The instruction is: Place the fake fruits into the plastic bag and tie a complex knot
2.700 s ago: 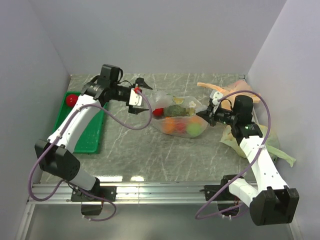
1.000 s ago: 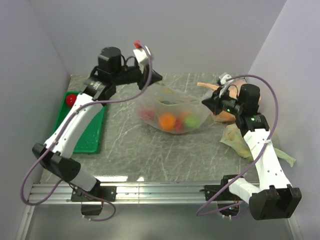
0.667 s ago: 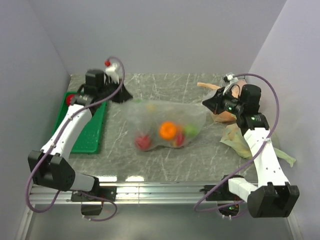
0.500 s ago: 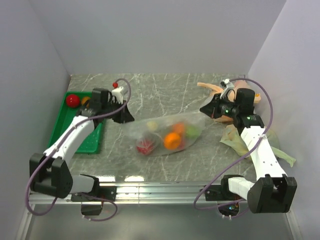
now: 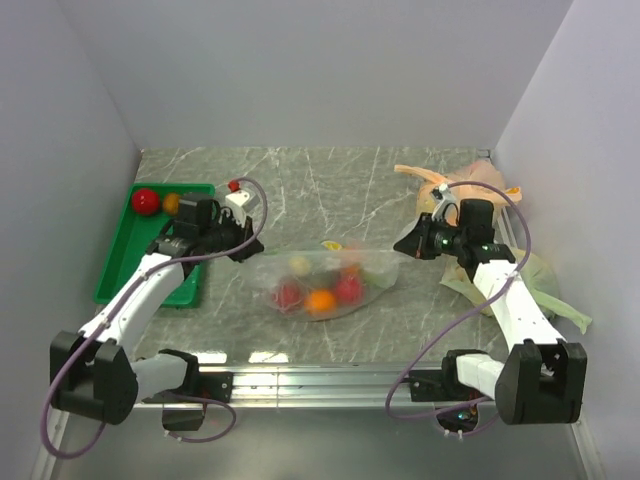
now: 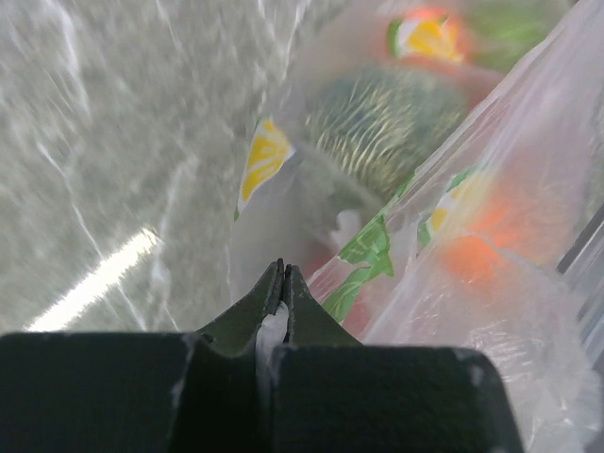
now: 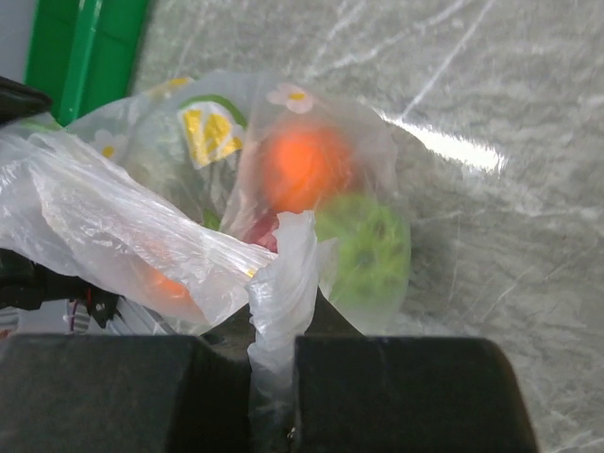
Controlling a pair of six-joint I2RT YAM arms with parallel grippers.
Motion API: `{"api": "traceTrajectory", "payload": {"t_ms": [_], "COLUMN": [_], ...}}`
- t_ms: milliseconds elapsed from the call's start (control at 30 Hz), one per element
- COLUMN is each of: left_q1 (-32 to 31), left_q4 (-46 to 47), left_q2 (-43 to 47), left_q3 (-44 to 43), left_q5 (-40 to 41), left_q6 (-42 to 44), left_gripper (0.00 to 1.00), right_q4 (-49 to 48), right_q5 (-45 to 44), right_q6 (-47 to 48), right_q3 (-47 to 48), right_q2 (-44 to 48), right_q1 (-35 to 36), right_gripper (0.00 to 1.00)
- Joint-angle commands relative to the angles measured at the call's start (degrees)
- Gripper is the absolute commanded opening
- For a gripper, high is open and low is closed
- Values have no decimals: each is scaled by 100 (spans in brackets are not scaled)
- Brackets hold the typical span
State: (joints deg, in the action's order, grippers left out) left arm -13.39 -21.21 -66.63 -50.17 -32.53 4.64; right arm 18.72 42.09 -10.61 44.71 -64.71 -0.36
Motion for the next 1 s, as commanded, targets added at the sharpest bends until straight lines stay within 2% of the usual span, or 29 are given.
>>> {"api": "traceTrajectory", "payload": {"t_ms": [0,433,600,800,967], "left_q1": [135,135,135,135,135], "left_q4": [-67,346,574,583,338], "left_q2": [-139,-834,-965,-1501,-1371], "left_q3": [218,710,869,544,114], "left_q5": [661,1328,1407,1548,1601], "left_q6": [379,625,643,573,818], "left_gripper": [0,0,0,0,0], "right_q4": [-211,79,88,79,298], "right_q5": [-930,-1001,-1105,-1071,-825], "right_q6": [375,832,877,964,1219], "right_q3": [-102,-103,-155,-68,231], "right_q2": [-191,-1104,-1193,-1482,-1756], "right_q1": [-149,-87,-87,-87,-78], "right_gripper": [0,0,0,0,0]}}
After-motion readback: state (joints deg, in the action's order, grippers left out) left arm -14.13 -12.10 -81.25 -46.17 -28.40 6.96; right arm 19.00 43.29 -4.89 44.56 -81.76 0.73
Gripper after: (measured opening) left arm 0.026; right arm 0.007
